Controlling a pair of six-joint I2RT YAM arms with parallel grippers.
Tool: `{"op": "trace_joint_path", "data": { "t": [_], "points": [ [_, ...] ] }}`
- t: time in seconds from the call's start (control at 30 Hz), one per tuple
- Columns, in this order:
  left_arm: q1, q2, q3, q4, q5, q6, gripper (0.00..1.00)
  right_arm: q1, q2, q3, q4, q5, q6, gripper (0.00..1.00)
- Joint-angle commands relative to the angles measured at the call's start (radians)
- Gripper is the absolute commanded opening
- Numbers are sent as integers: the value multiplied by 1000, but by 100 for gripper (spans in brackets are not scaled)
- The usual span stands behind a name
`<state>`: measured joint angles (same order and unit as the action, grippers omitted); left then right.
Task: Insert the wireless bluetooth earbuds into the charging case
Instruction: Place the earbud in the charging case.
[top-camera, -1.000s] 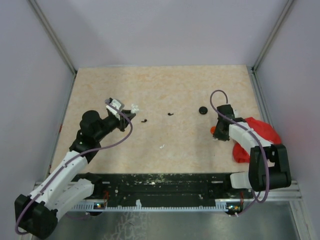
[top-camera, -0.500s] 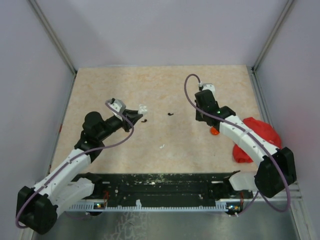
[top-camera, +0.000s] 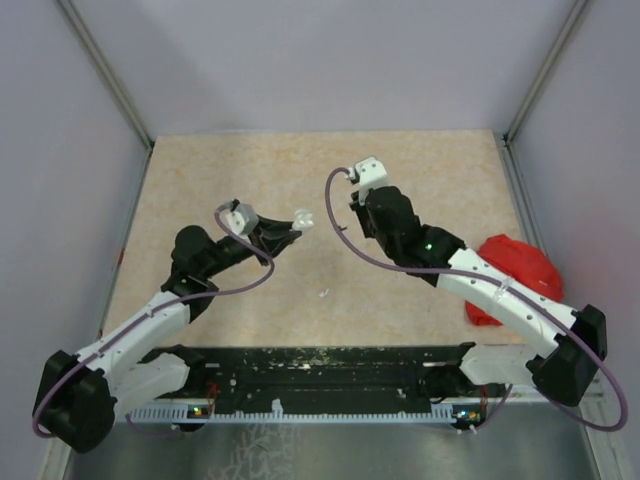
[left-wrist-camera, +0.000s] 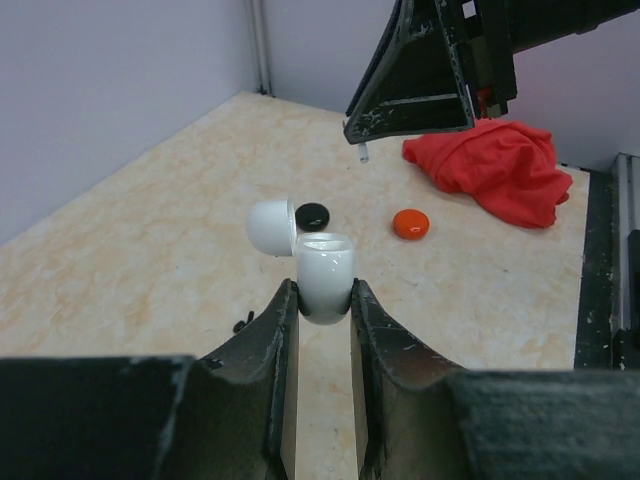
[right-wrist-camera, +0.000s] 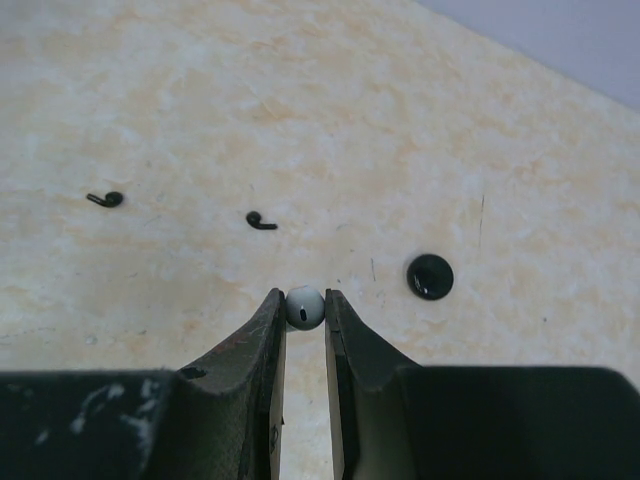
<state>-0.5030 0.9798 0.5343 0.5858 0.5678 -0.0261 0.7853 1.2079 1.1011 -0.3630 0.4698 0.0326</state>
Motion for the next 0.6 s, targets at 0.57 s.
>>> {"op": "trace_joint_path", "data": {
  "t": [0.57],
  "points": [
    [-29,76,-104,484,104,-111,1,244,-180,-62,396,-227,-339,12]
  ]
}}
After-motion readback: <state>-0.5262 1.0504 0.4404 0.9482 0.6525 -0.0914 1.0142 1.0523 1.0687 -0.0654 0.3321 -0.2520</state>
